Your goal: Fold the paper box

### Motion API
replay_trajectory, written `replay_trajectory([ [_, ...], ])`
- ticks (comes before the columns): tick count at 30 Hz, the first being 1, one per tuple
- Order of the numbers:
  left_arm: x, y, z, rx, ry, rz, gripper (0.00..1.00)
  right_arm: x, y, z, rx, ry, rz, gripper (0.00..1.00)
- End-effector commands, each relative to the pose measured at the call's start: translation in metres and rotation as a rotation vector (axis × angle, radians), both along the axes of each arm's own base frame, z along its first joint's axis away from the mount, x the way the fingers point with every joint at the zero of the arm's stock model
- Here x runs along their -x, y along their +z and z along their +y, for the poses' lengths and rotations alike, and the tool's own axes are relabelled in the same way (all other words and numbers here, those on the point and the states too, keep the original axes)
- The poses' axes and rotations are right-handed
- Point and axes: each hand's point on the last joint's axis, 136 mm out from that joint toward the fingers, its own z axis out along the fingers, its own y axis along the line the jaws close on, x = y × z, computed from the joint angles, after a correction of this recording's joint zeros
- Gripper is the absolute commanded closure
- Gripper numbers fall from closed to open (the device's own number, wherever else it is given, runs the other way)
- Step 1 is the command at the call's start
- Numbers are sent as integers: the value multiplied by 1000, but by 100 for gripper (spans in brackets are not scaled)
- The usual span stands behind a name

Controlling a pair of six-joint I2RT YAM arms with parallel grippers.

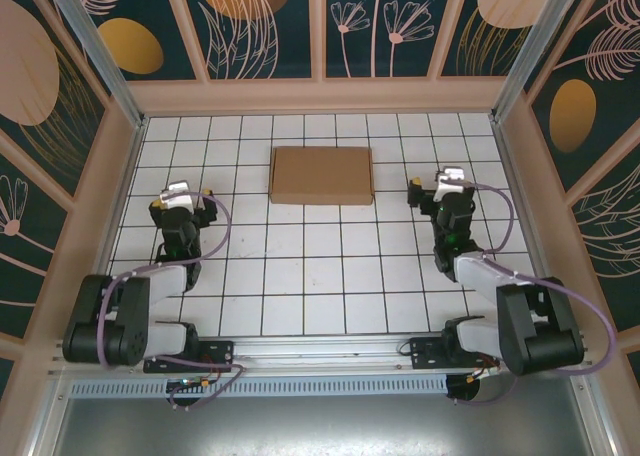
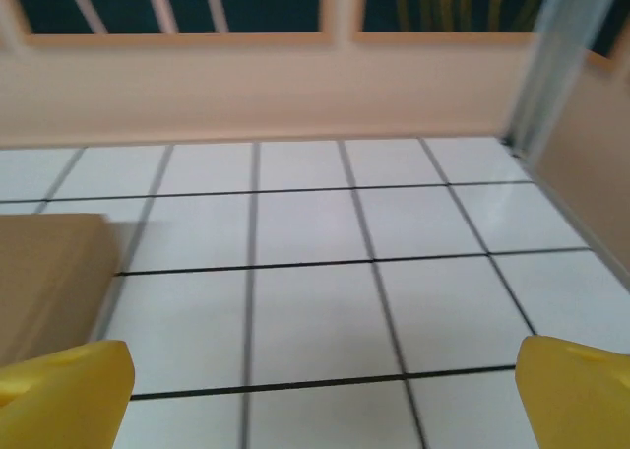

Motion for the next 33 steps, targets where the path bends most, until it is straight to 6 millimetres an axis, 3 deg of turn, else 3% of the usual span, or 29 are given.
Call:
replay_trajectory([
  [1,-4,17,2,73,-28,-155,1,8,12,-22,-43,-34,-168,1],
  [2,4,9,7,98,-20,-183,1,10,7,-24,-70,-21,-159,1],
  [4,18,20,0,80,-76,-265,1,14,-5,-24,-112,51,-161,1],
  [6,0,14,-20,49,-195,-191,1,30,-14,-21,-116,88,-227,1],
  [7,-10,7,-29,46,-252,-140,1,39,-6,-26,-112,66,-298,1],
  [8,-9,6,-22,61,-207,-140,1,40,-15,-27,-121,56,-250,1],
  [12,-13,5,-14,67,-160,-130,1,2,-34,-36,-143,-6,-100,1],
  [33,-10,6,-14,65,-161,-136,1,3,-31,-29,-117,21,-120,1],
])
